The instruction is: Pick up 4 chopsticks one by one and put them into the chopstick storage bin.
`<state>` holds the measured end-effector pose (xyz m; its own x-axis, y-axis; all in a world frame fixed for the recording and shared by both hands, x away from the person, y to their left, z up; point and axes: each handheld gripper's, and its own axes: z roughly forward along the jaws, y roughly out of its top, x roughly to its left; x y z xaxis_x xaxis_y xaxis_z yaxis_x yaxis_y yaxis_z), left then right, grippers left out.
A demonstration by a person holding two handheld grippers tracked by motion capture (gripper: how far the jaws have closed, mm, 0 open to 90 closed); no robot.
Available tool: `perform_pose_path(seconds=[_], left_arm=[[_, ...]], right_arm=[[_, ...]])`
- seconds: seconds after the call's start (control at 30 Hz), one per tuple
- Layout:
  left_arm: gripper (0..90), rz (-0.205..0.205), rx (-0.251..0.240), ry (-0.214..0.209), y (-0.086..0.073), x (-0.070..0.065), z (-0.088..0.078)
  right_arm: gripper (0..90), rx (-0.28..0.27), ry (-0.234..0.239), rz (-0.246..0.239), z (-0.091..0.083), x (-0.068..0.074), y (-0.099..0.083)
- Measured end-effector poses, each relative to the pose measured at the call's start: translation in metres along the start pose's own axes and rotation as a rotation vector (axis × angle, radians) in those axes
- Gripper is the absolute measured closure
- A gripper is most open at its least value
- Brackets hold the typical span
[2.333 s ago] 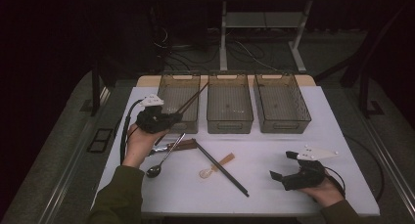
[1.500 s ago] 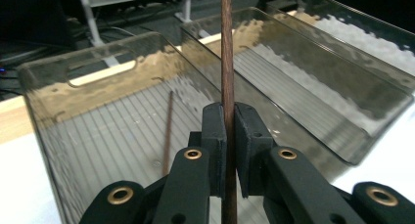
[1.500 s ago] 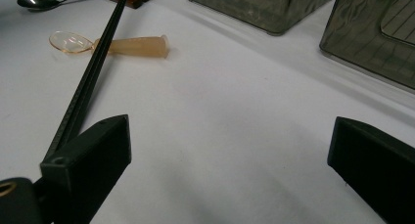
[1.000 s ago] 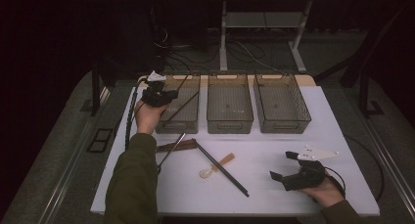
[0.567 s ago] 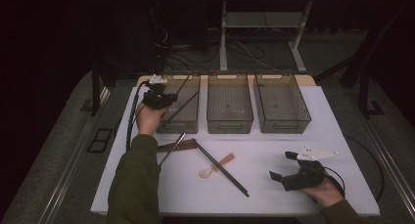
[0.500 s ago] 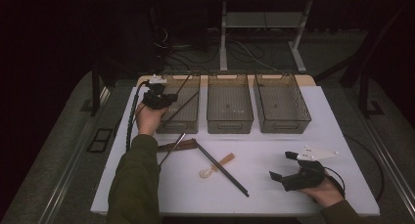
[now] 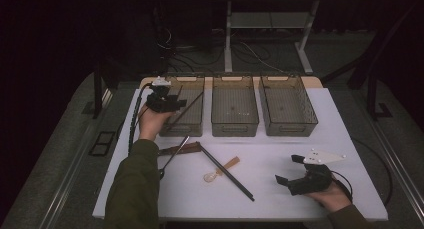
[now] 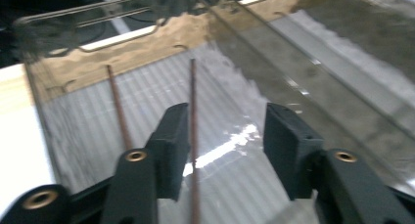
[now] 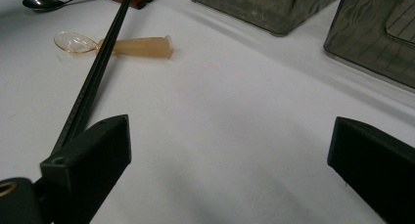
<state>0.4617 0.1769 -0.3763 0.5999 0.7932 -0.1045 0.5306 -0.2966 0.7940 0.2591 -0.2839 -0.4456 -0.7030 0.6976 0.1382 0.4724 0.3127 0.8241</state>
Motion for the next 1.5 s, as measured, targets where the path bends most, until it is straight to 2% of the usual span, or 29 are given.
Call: perform_pose_path(seconds=[0.07,0.13,0.37,0.57,0.73,0.97,1.2,1.3,1.5], left_arm=[[46.8,0.029,-0.001,-0.007,0.000,-0.005,-0.004],[45.5,0.044,0.001,-0.035,0.001,-0.009,-0.010],[39.8,0.063,-0.012,-0.078,-0.005,-0.028,-0.028],[35.0,0.076,-0.008,-0.121,-0.018,-0.044,-0.038],[32.3,0.106,0.006,-0.160,-0.030,-0.059,-0.042],[30.4,0.124,0.005,-0.193,-0.045,-0.078,-0.046],[30.2,0.139,-0.002,-0.221,-0.058,-0.096,-0.048],[30.8,0.148,0.011,-0.230,-0.063,-0.101,-0.046],[41.7,0.167,0.035,-0.230,-0.072,-0.106,-0.042]], right_arm=[[2.1,0.001,-0.001,-0.002,0.000,0.000,0.000],[2.1,0.002,-0.001,-0.004,0.001,0.000,0.000],[2.2,0.008,-0.005,-0.005,0.001,0.001,0.000],[2.1,0.012,-0.008,-0.005,0.002,0.002,0.000],[2.2,0.013,-0.009,-0.005,0.002,0.002,0.000],[2.1,0.013,-0.009,-0.006,0.002,0.002,0.000],[2.1,0.009,-0.007,-0.007,0.002,0.001,0.000],[2.2,0.012,-0.008,-0.006,0.002,0.002,0.000],[2.2,0.013,-0.008,-0.011,0.002,0.003,0.000]])
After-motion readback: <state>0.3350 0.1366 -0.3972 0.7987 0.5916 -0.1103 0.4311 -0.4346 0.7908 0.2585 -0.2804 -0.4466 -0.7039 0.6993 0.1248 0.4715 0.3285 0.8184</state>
